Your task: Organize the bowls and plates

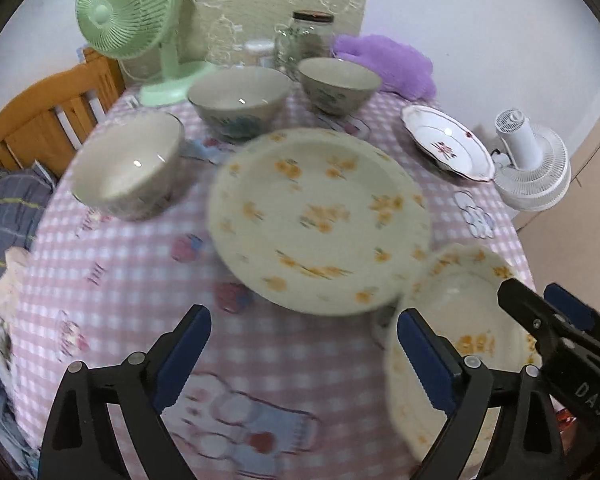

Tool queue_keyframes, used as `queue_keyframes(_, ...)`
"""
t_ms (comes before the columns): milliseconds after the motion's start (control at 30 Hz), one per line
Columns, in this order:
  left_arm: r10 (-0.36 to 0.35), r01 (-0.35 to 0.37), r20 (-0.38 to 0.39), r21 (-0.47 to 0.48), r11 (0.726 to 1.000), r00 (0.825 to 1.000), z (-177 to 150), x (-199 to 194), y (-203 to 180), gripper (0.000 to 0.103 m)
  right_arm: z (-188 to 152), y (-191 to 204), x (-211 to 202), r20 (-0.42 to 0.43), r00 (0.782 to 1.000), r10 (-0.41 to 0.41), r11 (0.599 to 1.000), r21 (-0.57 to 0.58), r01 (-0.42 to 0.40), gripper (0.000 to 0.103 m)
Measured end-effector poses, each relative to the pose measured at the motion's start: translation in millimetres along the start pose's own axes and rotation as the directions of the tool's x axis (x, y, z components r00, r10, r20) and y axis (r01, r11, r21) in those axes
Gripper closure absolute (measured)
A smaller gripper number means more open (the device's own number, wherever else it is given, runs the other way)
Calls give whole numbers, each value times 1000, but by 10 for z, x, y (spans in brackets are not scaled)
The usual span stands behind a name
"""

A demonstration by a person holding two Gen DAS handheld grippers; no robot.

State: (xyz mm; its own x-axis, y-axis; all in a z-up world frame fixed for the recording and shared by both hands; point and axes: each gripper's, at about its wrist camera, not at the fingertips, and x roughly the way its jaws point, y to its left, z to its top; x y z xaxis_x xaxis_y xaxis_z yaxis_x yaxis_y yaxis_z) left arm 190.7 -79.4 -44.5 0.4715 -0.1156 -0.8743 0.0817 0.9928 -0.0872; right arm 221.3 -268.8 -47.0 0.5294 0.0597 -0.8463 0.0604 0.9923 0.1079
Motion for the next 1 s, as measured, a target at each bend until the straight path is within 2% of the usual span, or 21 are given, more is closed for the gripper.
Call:
queue_keyframes(200,8,-8,31,-5,1000,999,188,-35,305,8,184,369,-21,41,998,38,999,-11,-38,22)
queue_keyframes(467,32,-31,36,-39,999,999,433,159,385,8,499,615,203,42,998,55,998,-39,-54,22)
queue_keyframes(733,58,-58,1,-87,995,998,592,608,349,8,792,687,754,-6,998,65,994,-93,-66,22)
queue_keyframes(1000,69,-75,-55,-123,990,996,601,954,356,11,881,687,1184,-67,996,61,990,-126,-69,22)
